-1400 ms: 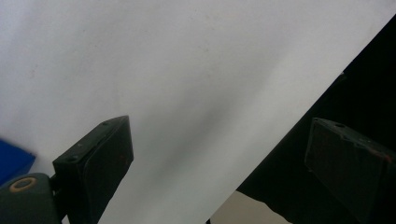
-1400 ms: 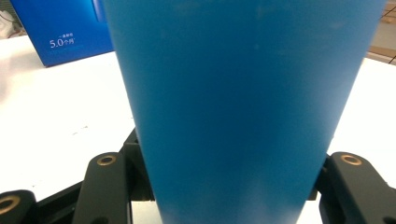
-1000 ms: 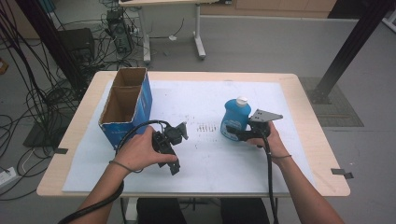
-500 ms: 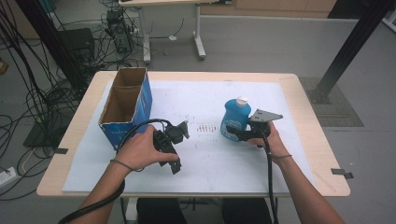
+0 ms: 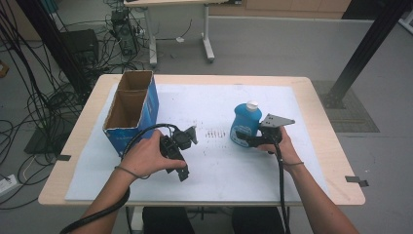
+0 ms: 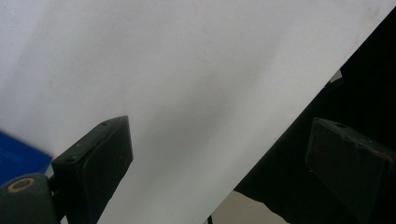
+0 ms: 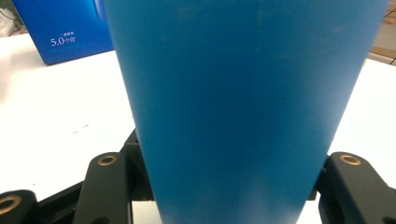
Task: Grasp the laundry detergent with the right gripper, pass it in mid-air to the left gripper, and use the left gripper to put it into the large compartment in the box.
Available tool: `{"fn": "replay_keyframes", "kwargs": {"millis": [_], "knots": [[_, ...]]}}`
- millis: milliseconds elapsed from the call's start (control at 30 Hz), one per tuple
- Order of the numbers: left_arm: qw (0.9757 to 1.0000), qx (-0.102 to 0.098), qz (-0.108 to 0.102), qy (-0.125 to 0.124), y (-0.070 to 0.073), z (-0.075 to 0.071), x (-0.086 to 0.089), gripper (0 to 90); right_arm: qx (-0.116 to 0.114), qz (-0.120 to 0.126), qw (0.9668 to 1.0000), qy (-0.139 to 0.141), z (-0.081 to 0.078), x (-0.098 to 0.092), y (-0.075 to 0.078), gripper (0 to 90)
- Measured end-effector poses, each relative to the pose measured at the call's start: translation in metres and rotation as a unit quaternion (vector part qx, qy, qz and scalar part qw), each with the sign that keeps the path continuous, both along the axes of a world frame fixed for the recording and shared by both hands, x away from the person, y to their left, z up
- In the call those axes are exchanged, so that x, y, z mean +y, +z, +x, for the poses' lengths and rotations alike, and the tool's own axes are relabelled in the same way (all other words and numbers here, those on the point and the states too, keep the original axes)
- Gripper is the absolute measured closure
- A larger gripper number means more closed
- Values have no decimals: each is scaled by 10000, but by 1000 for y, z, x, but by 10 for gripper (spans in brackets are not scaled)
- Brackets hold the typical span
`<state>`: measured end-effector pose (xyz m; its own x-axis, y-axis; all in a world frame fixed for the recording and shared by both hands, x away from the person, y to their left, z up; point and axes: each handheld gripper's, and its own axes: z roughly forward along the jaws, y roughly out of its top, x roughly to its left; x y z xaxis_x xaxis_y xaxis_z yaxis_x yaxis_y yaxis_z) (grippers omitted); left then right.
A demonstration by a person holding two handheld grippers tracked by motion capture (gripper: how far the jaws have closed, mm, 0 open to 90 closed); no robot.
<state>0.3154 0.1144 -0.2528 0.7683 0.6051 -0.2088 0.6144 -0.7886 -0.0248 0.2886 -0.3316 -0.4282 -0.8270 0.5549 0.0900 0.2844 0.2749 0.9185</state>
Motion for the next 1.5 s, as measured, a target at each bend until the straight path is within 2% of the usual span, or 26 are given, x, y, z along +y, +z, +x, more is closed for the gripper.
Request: {"fn": "replay_keyframes", "kwargs": {"millis": [233, 500, 900, 1100, 1233, 1500], "knots": [[10000, -20, -17, -12, 3, 0, 1, 76, -26, -36, 10000, 64, 1, 0, 1, 418], [9999, 33, -103, -2, 9, 4, 5, 83, 58, -31, 9999, 125, 3, -1, 4, 418], [9998, -109, -130, -79, 18, 3, 7, 77, 73, -24, 9995, 317, 0, -2, 13, 417], [9995, -193, -178, -149, 27, 2, 9, 77, 93, 49, 9988, 471, -2, -3, 17, 417], [9991, -251, -284, -187, 34, 1, 13, 75, 142, 78, 9980, 605, -3, -3, 21, 418], [9983, -357, -368, -295, 45, 1, 16, 76, 227, 134, 9954, 925, -3, -2, 24, 417]]}}
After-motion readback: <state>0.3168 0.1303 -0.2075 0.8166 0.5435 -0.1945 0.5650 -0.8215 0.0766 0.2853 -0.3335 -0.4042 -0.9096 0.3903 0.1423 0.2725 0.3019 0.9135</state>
